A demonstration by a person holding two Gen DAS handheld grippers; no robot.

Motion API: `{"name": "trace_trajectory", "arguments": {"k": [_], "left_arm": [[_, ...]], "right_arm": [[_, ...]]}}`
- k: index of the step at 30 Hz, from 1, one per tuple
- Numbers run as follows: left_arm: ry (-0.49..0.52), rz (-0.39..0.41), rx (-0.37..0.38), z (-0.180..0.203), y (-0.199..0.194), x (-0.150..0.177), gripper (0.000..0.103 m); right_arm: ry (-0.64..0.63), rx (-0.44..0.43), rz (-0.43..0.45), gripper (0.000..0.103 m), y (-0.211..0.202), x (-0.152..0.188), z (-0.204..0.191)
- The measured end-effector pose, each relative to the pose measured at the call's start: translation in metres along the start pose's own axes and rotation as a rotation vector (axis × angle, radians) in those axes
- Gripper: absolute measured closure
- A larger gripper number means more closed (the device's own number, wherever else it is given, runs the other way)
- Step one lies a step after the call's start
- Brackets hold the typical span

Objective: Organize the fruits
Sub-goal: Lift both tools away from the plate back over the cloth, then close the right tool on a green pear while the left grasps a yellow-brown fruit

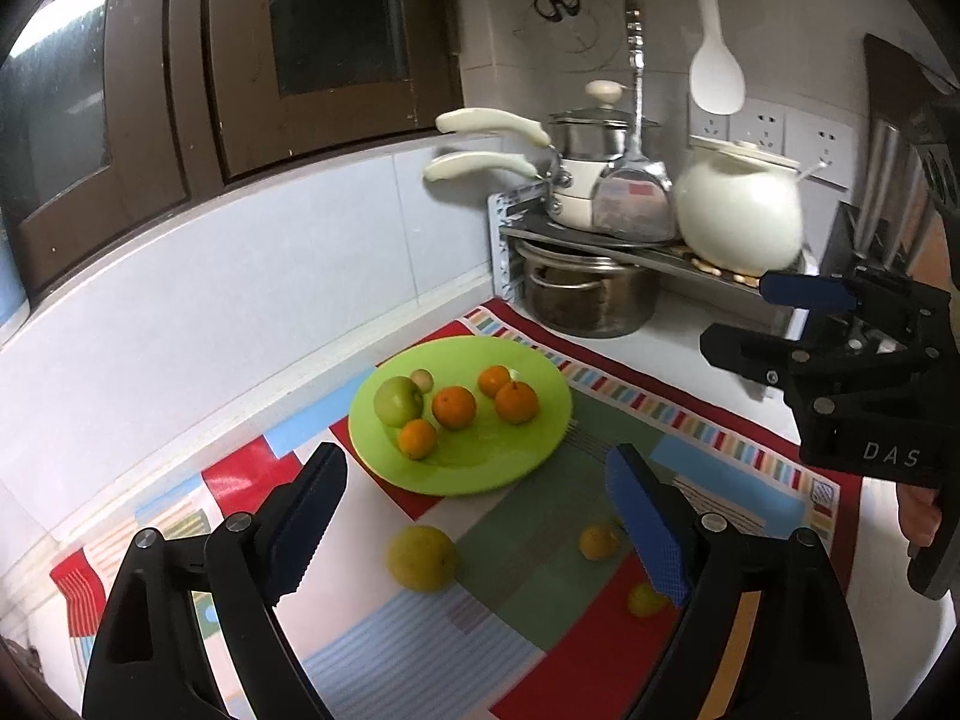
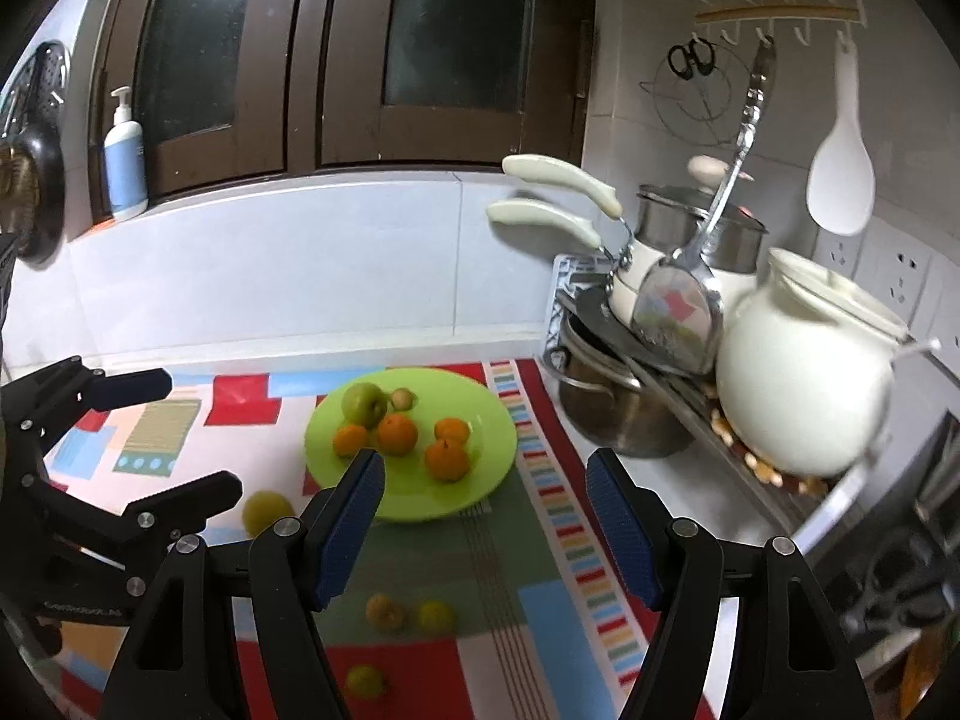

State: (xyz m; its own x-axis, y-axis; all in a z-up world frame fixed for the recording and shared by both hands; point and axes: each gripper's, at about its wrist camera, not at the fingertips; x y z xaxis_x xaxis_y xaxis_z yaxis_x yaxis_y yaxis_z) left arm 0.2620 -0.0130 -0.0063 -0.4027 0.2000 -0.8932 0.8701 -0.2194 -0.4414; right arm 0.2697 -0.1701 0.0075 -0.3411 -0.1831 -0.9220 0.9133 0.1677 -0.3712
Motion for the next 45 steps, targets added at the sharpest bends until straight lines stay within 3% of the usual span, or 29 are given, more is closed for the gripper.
{"name": "trace_trajectory", "arguments": {"k": [15, 25, 38, 42, 45], "left_arm": [[0.054, -0.023, -0.005, 0.015, -0.02, 0.052, 0.013], [0.117, -0.038, 0.091, 0.007, 0.002, 0.078, 0.014], [0.136, -0.121, 0.157, 0.007, 0.035, 0.1, 0.014], [0.131, -0.137, 0.17, 0.009, 0.042, 0.102, 0.014], [0.125, -0.141, 0.183, 0.012, 0.046, 0.101, 0.014]], "right_arm": [[0.093, -0.027, -0.164, 0.033, -0.019, 0.076, -0.016], [0.12, -0.071, -0.249, 0.034, 0.001, 0.113, -0.038], [0.147, -0.118, -0.387, 0.057, 0.047, 0.145, -0.044], [0.158, -0.126, -0.384, 0.069, 0.05, 0.148, -0.042], [0.163, -0.133, -0.377, 0.069, 0.049, 0.147, -0.041]]}}
Point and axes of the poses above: each gripper's, at about its wrist camera, not at the fingertips, and y roughly the way its jaws point, z to its right, x to its underside, and after that the axes turned 8 degrees about z, right-handed
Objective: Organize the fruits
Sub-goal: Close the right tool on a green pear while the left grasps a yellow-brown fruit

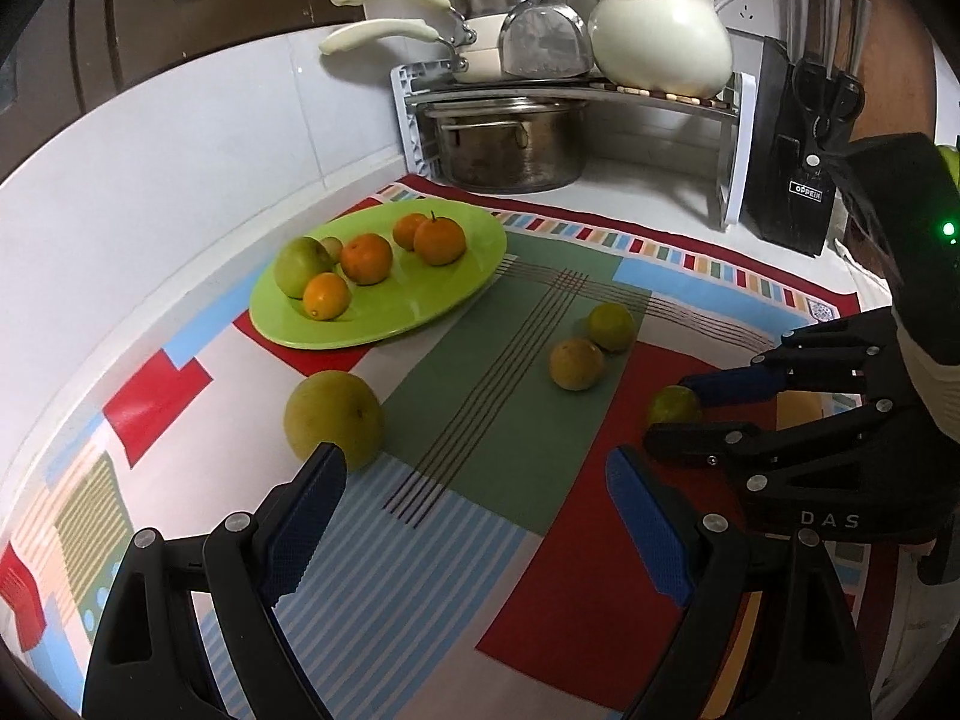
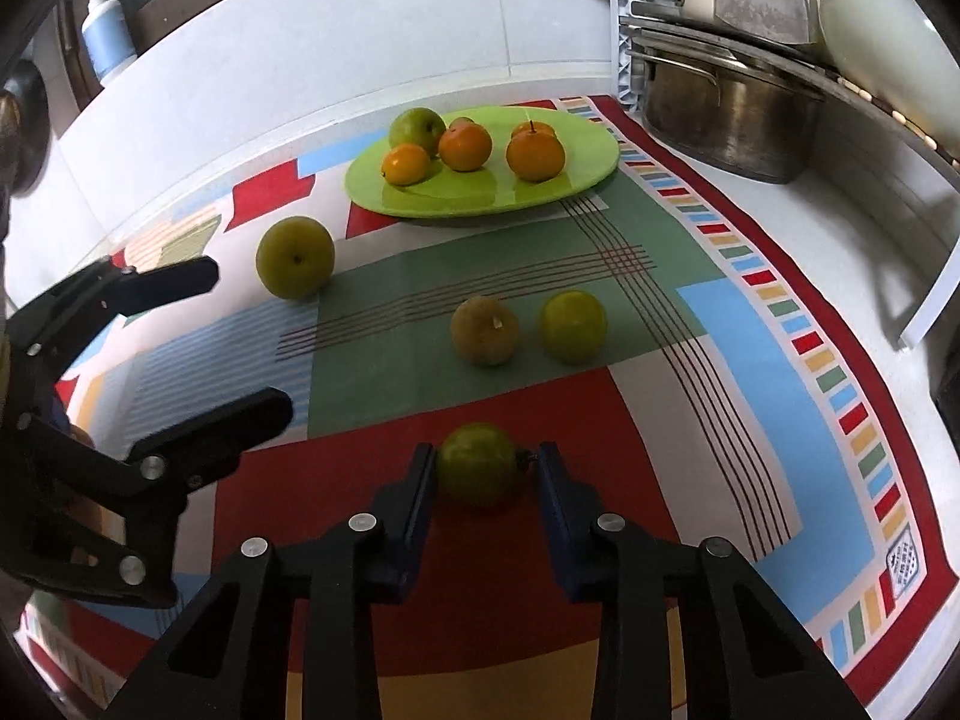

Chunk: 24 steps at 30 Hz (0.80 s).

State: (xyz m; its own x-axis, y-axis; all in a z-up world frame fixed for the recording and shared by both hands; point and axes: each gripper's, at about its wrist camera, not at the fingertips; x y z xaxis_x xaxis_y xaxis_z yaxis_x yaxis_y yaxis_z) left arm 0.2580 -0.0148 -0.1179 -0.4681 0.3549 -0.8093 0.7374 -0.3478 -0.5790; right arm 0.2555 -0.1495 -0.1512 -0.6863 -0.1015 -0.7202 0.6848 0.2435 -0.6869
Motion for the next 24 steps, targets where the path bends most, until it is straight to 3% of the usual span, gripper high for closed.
{"name": "trace_trajectory", "arguments": {"k": [4, 12, 18, 24], "left_arm": [[-0.013, -0.001, 0.033, 0.006, 0.009, -0.005, 0.014], [-0.045, -0.036, 0.106, 0.018, 0.045, -0.022, 0.026], [-0.025, -0.07, 0.116, 0.028, 0.067, -0.028, 0.035], [-0.044, -0.104, 0.141, 0.029, 0.082, -0.03, 0.051]], "right_arm": [[0.024, 0.014, 0.017, 0.069, -0.006, -0.001, 0.007], [0.102, 0.073, 0.047, 0.069, -0.016, -0.004, 0.035], [0.121, 0.098, 0.059, 0.069, -0.018, -0.006, 0.047], [0.133, 0.102, 0.058, 0.069, -0.016, -0.006, 0.055]]}}
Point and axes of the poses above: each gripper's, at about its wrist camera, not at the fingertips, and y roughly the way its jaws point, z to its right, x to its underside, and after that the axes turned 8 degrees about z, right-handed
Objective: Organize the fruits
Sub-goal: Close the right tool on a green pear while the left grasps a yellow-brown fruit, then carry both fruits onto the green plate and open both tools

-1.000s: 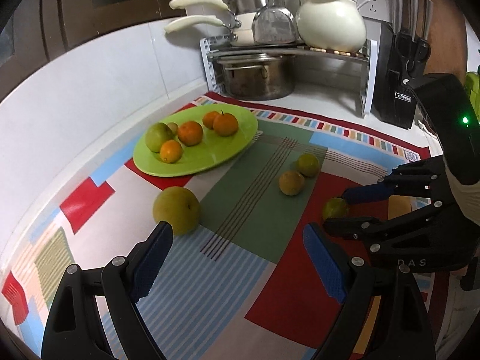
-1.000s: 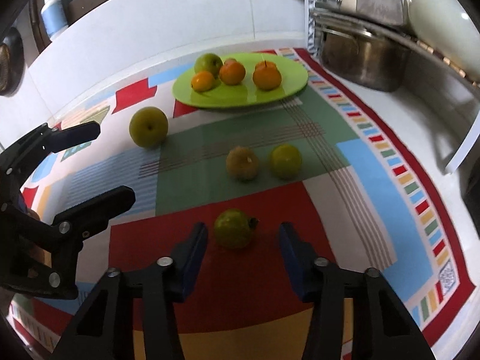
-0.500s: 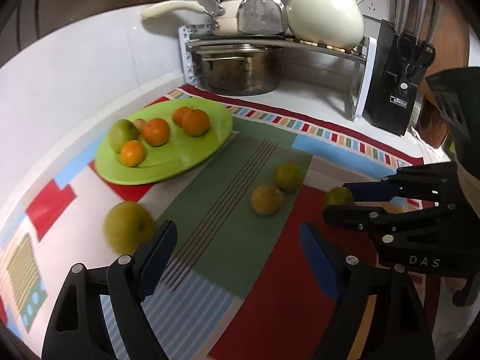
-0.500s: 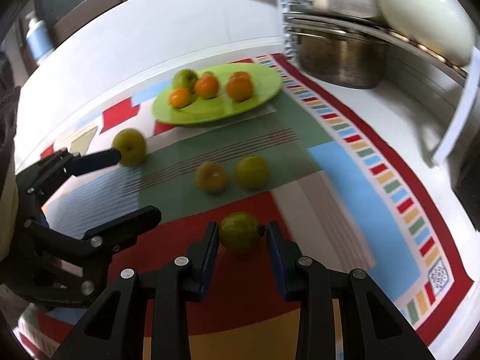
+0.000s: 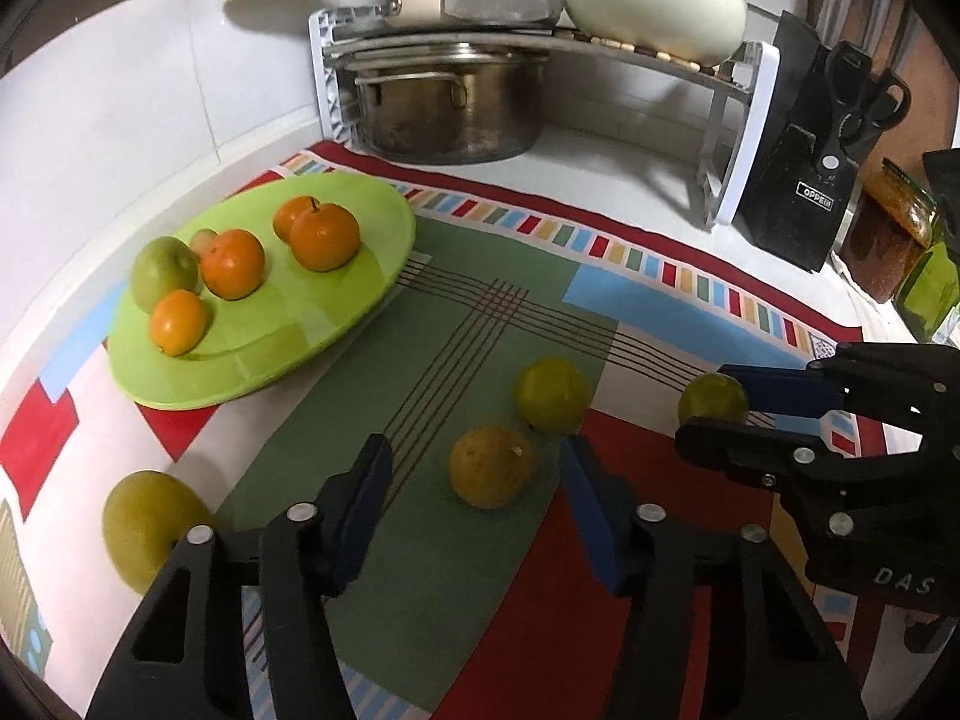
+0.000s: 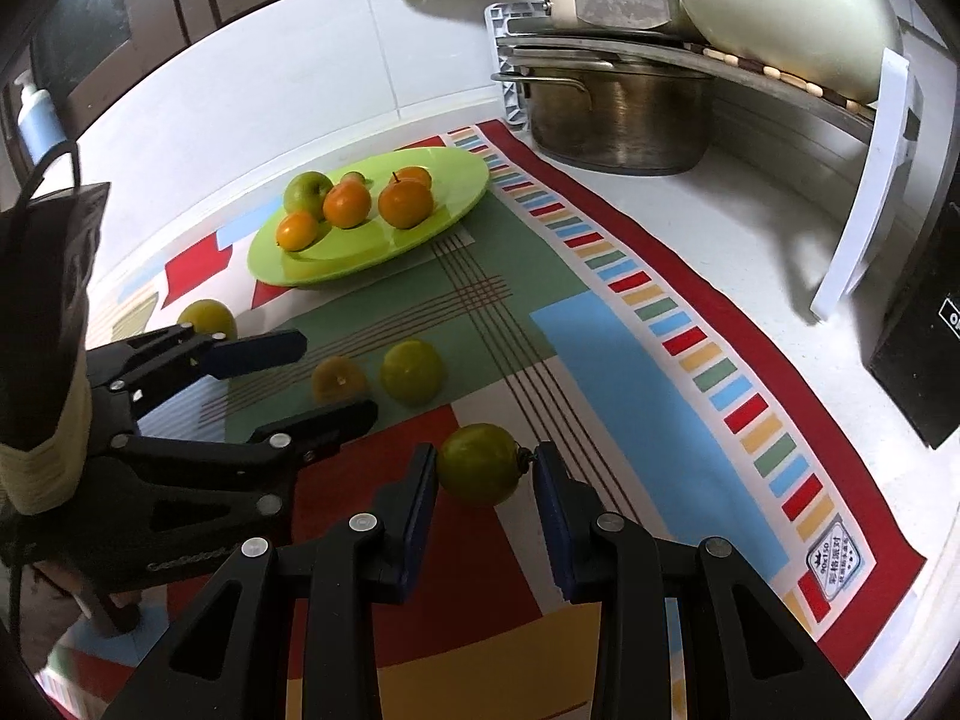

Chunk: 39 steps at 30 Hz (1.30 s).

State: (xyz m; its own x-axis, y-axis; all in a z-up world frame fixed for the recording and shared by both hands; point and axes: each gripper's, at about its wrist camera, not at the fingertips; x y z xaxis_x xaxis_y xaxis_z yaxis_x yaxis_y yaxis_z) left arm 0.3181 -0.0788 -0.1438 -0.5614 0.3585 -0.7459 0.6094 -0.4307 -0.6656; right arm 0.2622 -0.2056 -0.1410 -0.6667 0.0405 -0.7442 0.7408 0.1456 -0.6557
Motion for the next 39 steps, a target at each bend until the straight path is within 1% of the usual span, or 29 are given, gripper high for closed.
{"name": "trace_trajectory", "arguments": {"k": [2, 3, 4, 5, 11, 17, 24, 30, 34, 39], "left_arm": [[-0.001, -0.011, 0.014, 0.001, 0.004, 0.0, 0.062], [-0.001, -0.015, 0.016, 0.001, 0.005, 0.001, 0.065], [-0.001, -0.016, 0.02, 0.001, 0.005, 0.001, 0.072], [-0.002, -0.017, 0.024, 0.001, 0.005, 0.001, 0.073], [-0.017, 0.002, 0.026, -0.001, -0.002, 0.0, 0.073], [-0.055, 0.026, 0.007, -0.007, -0.017, -0.004, 0.073], [-0.08, 0.067, -0.028, -0.021, -0.033, -0.017, 0.073], [-0.095, 0.086, -0.062, -0.043, -0.035, -0.033, 0.073], [-0.097, 0.097, -0.078, -0.06, -0.03, -0.047, 0.073], [-0.103, 0.105, -0.097, -0.088, -0.018, -0.068, 0.073]], "right_arm": [[-0.001, 0.0, 0.001, 0.069, 0.001, -0.001, 0.0], [-0.001, 0.0, 0.003, 0.069, 0.0, -0.001, 0.0], [0.001, -0.002, 0.003, 0.069, 0.0, -0.001, 0.0], [0.004, -0.004, 0.004, 0.069, 0.0, -0.001, 0.0], [0.007, -0.009, 0.008, 0.069, 0.0, -0.002, -0.001], [0.006, -0.024, 0.021, 0.069, -0.005, -0.006, -0.004], [-0.025, -0.061, 0.053, 0.069, -0.007, -0.022, -0.014], [-0.085, -0.091, 0.091, 0.069, -0.003, -0.048, -0.028], [-0.136, -0.1, 0.119, 0.069, 0.008, -0.074, -0.035], [-0.177, -0.122, 0.134, 0.069, 0.028, -0.11, -0.042]]}}
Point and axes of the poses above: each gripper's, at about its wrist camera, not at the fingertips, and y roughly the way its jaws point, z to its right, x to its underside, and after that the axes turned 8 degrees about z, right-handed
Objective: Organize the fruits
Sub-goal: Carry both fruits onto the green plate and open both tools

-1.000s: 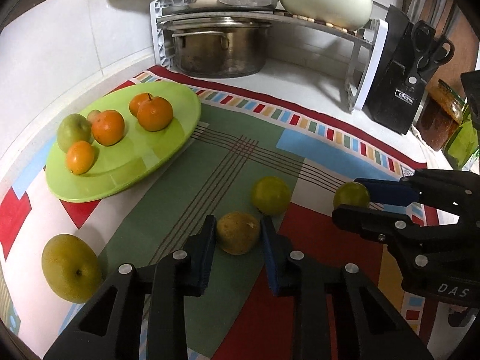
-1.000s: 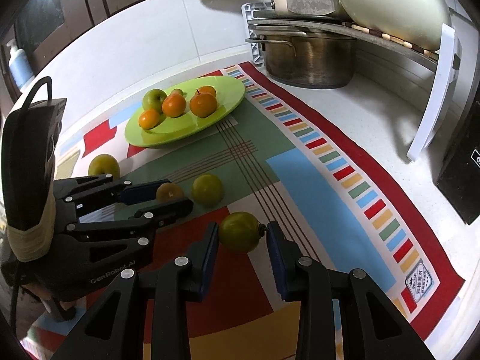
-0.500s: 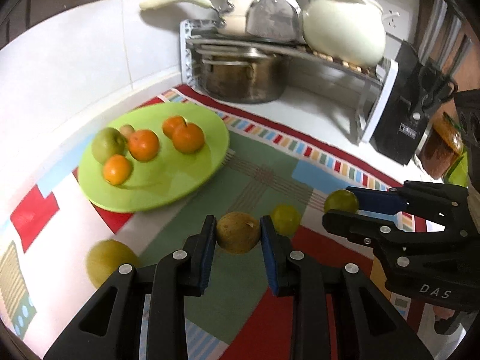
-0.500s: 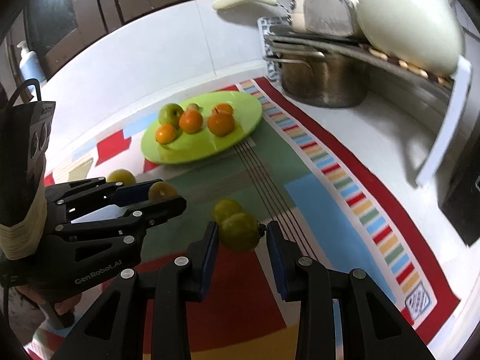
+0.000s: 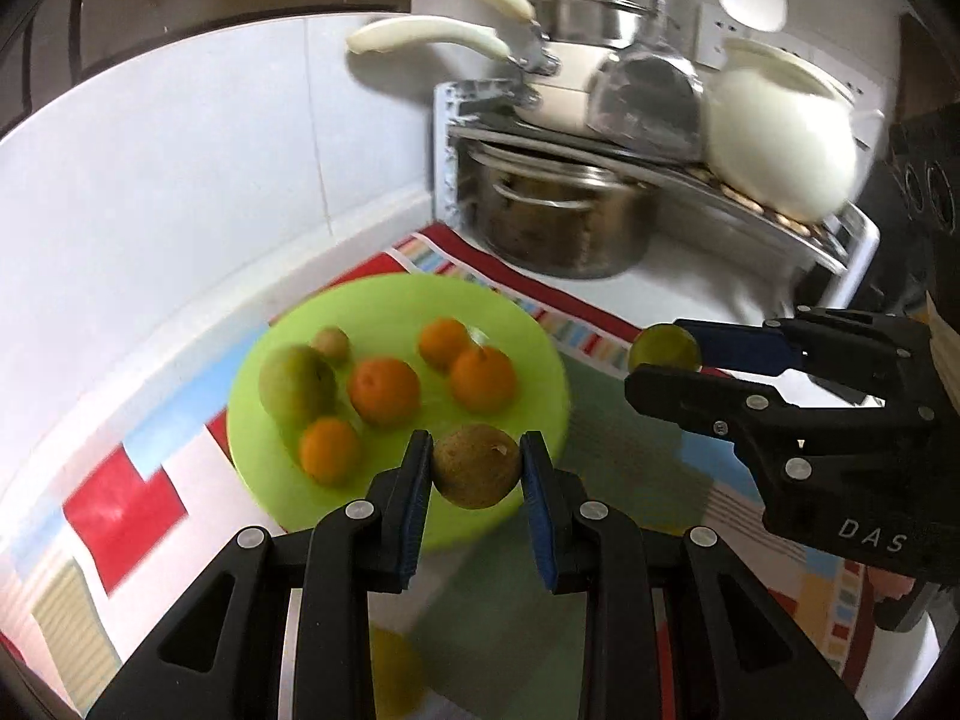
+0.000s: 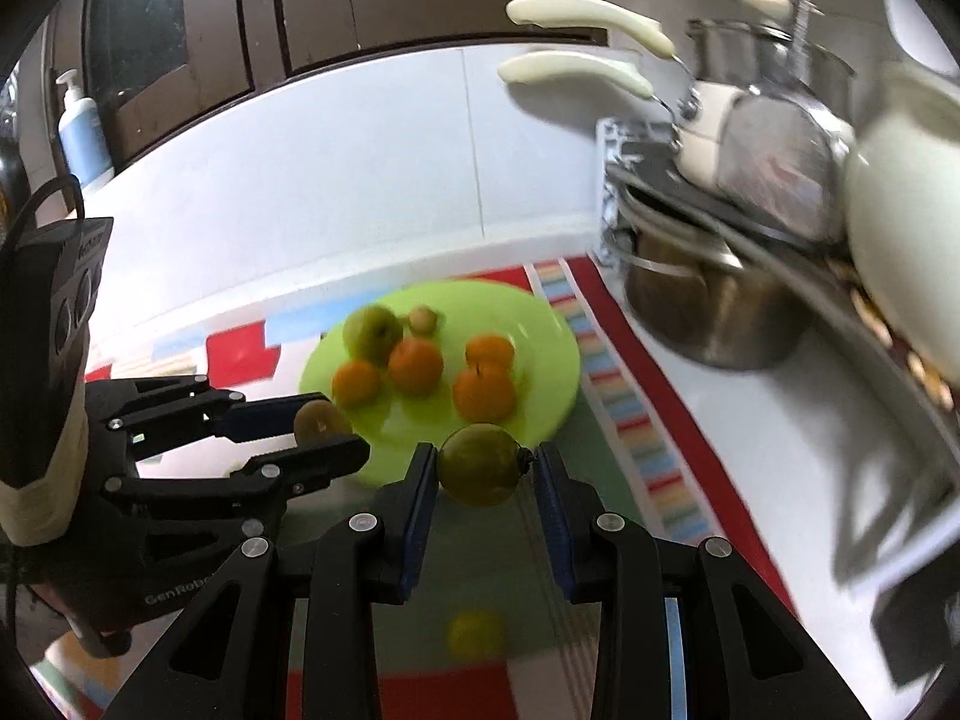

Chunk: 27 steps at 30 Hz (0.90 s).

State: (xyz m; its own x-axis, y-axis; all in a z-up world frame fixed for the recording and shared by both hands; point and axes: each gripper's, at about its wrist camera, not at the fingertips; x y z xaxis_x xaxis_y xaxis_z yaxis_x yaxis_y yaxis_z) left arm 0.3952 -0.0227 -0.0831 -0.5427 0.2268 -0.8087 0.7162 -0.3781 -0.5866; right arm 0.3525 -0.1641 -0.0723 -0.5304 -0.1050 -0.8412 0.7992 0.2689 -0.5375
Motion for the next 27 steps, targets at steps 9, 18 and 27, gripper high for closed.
{"name": "trace_trajectory", "arguments": {"k": [9, 18, 27], "left_arm": [[0.015, 0.004, -0.036, -0.036, 0.034, -0.031, 0.073], [0.037, -0.016, -0.046, -0.058, 0.072, -0.041, 0.073], [0.009, -0.047, -0.031, -0.062, 0.085, -0.036, 0.064]], "right_arm": [[-0.028, -0.037, -0.013, 0.069, 0.056, -0.044, 0.004], [-0.046, -0.067, -0.06, 0.069, 0.119, -0.062, 0.01], [-0.038, -0.087, -0.063, 0.068, 0.144, -0.062, 0.011]]}}
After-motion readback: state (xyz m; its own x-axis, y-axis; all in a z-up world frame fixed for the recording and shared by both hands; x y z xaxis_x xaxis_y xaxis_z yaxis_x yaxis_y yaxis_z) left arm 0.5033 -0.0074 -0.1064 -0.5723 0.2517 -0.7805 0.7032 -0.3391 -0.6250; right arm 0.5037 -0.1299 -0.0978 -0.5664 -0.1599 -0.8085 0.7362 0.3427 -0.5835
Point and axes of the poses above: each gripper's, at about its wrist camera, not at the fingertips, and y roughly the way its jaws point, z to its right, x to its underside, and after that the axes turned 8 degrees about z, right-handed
